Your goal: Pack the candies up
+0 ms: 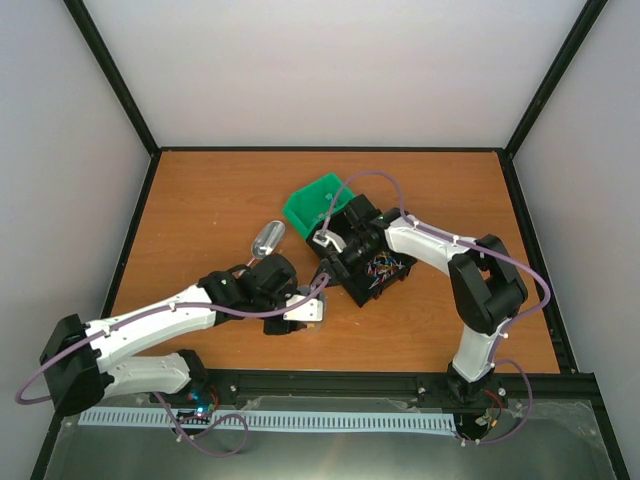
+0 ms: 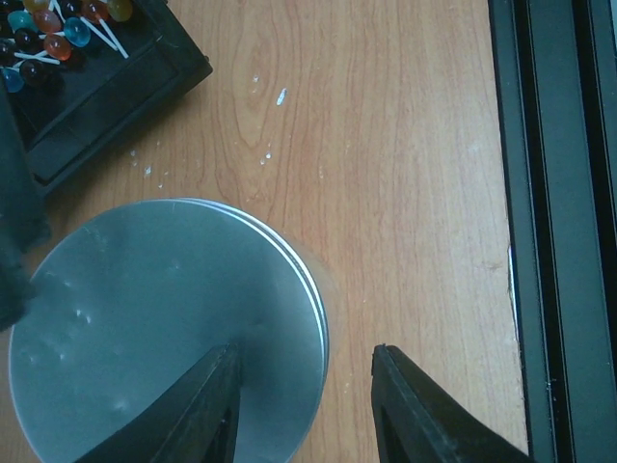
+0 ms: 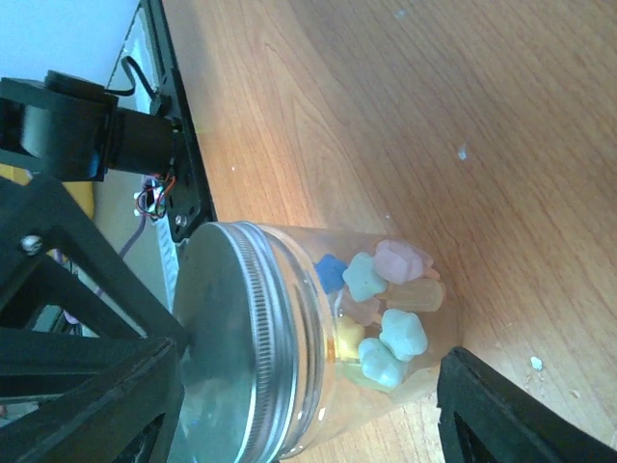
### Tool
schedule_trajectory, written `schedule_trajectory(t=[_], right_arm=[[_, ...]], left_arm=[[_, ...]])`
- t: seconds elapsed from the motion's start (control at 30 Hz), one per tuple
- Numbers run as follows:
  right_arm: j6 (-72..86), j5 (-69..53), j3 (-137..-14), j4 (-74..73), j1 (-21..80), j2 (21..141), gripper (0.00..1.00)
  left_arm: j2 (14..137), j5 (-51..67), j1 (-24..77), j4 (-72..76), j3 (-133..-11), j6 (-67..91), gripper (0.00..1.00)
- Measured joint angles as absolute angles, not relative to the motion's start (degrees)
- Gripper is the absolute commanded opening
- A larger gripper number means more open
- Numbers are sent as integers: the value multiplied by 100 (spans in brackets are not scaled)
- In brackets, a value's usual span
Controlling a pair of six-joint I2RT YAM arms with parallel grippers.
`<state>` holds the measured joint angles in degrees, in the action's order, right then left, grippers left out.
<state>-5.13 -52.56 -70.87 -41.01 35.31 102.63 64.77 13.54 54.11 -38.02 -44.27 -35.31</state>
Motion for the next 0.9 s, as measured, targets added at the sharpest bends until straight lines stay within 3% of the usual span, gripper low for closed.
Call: schedule_trajectory(t=[0.27, 0.47, 0.9], right_arm=[[-666, -5234, -6836, -4005, 3535, 10412, 46], [-707, -5452, -6761, -3894, 3516, 10422, 37], [-582, -5596, -6910, -3924, 3378, 10562, 56]], left_arm=[[6565, 1426, 5271, -3756, -4462, -3535, 39], [6619, 1437, 5240, -3667, -4462, -3588, 36], [6407, 1765, 5078, -3986, -4545, -3638, 35]])
